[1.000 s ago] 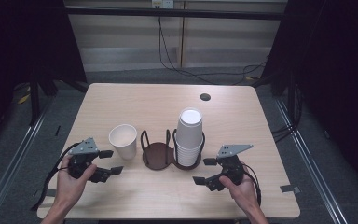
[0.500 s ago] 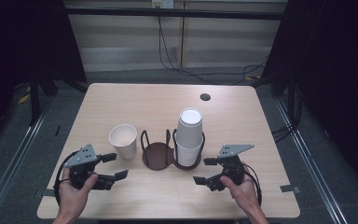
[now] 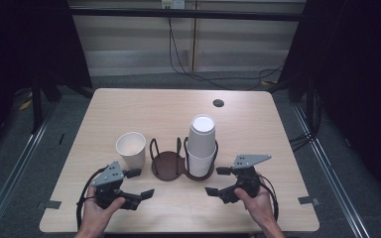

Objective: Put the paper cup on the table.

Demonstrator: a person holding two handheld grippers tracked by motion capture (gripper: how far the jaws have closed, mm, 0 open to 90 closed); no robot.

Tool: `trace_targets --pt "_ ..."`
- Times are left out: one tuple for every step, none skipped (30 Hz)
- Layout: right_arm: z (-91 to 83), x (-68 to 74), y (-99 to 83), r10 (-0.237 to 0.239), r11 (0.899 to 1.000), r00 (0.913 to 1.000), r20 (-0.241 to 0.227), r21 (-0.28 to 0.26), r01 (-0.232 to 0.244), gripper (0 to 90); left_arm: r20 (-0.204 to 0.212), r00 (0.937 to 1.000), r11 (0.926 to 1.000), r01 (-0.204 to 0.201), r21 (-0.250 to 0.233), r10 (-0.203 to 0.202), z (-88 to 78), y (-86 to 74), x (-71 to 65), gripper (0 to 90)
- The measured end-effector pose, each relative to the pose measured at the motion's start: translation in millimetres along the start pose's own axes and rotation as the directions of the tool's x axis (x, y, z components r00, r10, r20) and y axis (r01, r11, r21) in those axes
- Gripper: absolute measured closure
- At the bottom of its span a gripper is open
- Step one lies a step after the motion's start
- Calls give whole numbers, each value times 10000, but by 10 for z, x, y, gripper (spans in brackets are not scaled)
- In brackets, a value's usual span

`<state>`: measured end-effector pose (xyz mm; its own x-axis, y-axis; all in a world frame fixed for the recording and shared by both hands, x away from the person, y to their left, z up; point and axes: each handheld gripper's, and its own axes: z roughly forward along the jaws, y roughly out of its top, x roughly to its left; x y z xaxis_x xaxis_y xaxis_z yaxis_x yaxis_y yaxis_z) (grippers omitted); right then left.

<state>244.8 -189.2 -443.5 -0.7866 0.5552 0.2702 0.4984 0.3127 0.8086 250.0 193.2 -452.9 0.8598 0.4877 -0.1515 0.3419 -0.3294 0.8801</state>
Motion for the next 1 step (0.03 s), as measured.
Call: trace_targets --pt "7 1 -5 -13 10000 10000 17 16 13 145 104 9999 10000 18 72 -18 20 -6 -12 161"
